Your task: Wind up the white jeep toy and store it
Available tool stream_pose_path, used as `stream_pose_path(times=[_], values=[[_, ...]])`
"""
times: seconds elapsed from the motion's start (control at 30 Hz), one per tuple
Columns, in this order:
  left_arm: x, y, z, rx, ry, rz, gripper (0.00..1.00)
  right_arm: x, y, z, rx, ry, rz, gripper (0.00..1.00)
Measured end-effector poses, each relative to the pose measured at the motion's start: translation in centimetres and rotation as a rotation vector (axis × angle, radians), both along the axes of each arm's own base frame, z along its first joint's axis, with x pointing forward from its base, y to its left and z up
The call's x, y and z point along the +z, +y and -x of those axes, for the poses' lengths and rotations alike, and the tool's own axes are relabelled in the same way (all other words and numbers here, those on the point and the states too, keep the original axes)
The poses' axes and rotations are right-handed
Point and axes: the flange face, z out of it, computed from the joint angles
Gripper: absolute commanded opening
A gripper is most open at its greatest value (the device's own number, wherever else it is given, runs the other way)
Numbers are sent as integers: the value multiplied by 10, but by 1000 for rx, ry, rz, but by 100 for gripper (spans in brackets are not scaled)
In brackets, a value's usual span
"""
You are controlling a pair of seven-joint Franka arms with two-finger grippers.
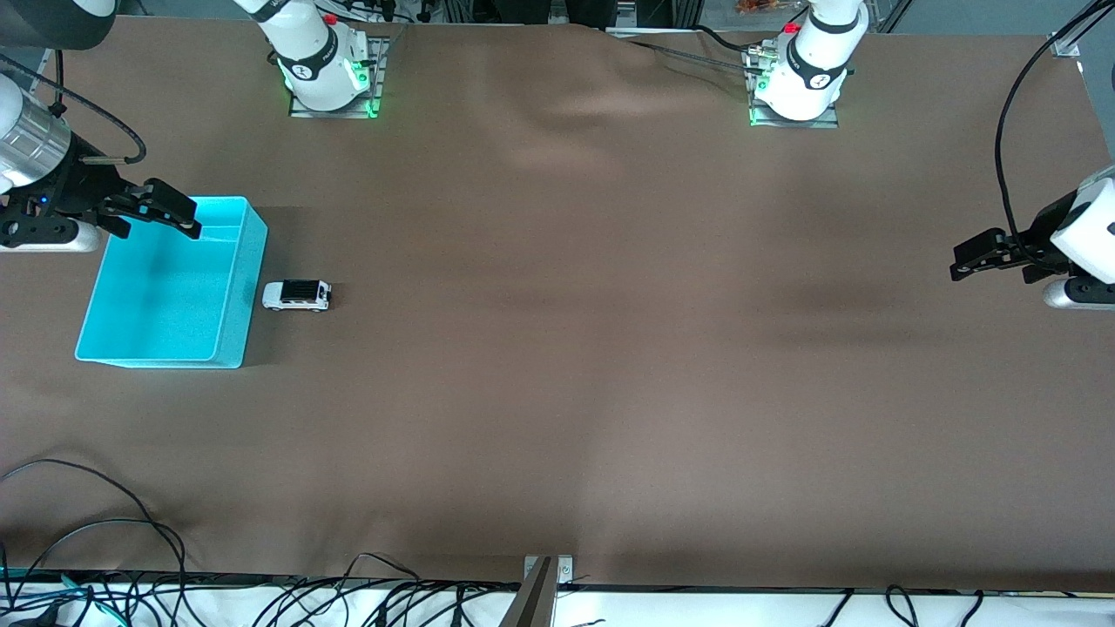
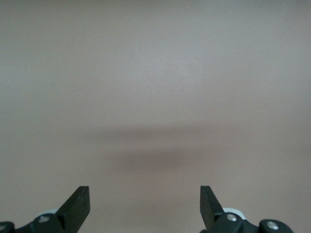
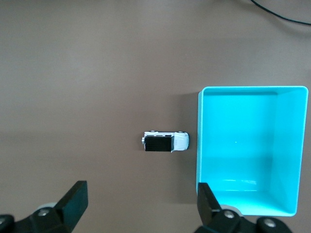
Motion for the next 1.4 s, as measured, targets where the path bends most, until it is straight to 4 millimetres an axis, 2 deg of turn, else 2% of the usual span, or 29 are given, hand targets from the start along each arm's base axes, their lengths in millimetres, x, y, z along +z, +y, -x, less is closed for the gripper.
stream_pose_path(times=[0.43,0.67,0.77,0.93,1.2,1.4], values=[[-1,1,0,1,2,0,100,-9,-11,4,-19,60,1,100],[-2,1,0,1,4,0,100,-30,-17,-5,-37,89,-1,100],[-3,1,0,1,6,1,100,-47,-17,-9,-61,89,-1,100],[-4,1,0,1,7,1,100,-93,-14,-9,-176,66,1,100],[-6,1,0,1,12,1,100,-158,0,5,-303,51,2,100],[-8,1,0,1,14,2,100,-192,0,18,-396,57,6,100]])
